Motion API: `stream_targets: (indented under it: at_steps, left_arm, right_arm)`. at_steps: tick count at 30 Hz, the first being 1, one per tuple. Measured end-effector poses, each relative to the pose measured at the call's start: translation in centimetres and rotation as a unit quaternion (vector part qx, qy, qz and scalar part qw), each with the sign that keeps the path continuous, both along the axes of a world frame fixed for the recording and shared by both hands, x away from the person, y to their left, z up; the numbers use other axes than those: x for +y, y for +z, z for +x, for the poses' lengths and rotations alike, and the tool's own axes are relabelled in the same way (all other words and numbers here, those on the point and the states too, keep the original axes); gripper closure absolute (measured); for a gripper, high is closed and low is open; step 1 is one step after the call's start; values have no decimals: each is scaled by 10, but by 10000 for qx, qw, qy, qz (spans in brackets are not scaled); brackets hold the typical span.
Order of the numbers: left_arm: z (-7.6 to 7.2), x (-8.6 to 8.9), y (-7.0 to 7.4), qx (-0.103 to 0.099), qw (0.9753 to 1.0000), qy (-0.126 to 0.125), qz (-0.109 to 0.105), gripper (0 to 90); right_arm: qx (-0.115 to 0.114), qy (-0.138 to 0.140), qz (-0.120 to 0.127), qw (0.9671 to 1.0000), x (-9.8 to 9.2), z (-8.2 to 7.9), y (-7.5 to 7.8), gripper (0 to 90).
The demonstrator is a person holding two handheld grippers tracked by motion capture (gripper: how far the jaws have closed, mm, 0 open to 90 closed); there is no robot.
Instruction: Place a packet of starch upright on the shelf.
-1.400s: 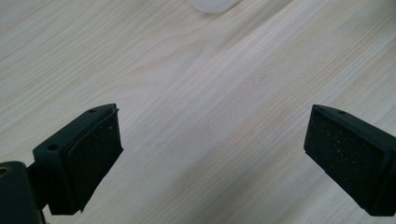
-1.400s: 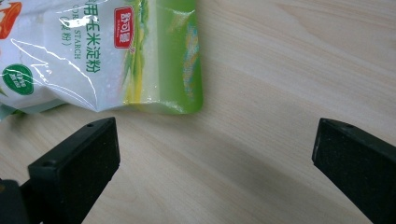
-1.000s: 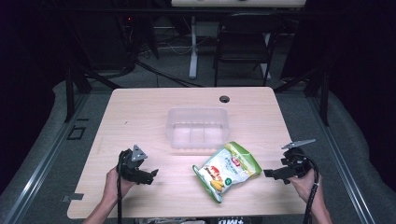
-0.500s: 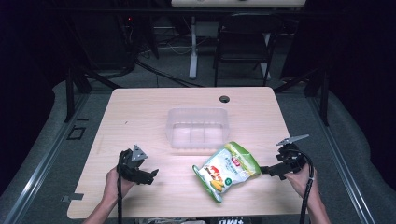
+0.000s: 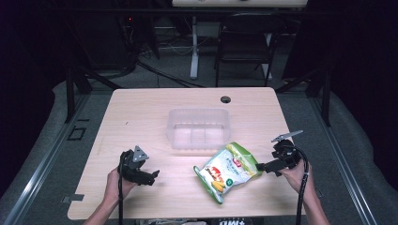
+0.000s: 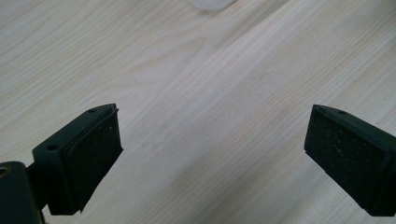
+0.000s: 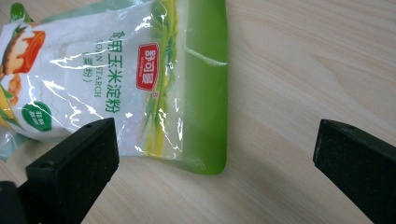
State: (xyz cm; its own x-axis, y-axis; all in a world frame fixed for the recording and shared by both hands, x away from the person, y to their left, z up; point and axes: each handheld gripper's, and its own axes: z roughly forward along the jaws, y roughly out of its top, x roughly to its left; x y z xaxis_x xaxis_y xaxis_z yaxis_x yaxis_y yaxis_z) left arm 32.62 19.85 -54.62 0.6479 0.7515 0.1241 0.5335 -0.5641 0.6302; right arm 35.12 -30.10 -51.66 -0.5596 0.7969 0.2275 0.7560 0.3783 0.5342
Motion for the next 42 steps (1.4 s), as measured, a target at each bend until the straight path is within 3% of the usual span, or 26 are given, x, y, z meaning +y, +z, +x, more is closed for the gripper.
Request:
stream_targets:
  at_steps: [6,20,30,33,34,37,41,42]
  left_arm:
    - [0,0,0,39,10000,-10,-7,36]
    - [0,0,-1,16,10000,12,5,37]
    - [0,0,0,10,10000,25,31,37]
    - [0,0,0,5,10000,24,36,37]
    - [0,0,0,5,10000,24,36,38]
    - [0,0,0,9,10000,19,22,38]
    - [0,1,0,-13,10000,23,36,39]
    - [0,1,0,-12,10000,28,34,39]
  right_arm:
    - [15,2,67,10000,4,6,0,0]
    - [464,343,-72,9983,31,33,-18,112]
    - [697,346,-46,9970,42,47,-32,152]
    - [757,467,-191,9959,44,48,-34,174]
    - [795,461,-63,9958,45,48,-34,192]
    - [803,467,-47,9957,45,48,-36,218]
    - [920,507,113,9944,45,48,-37,324]
    - [881,397,190,9951,45,47,-38,338]
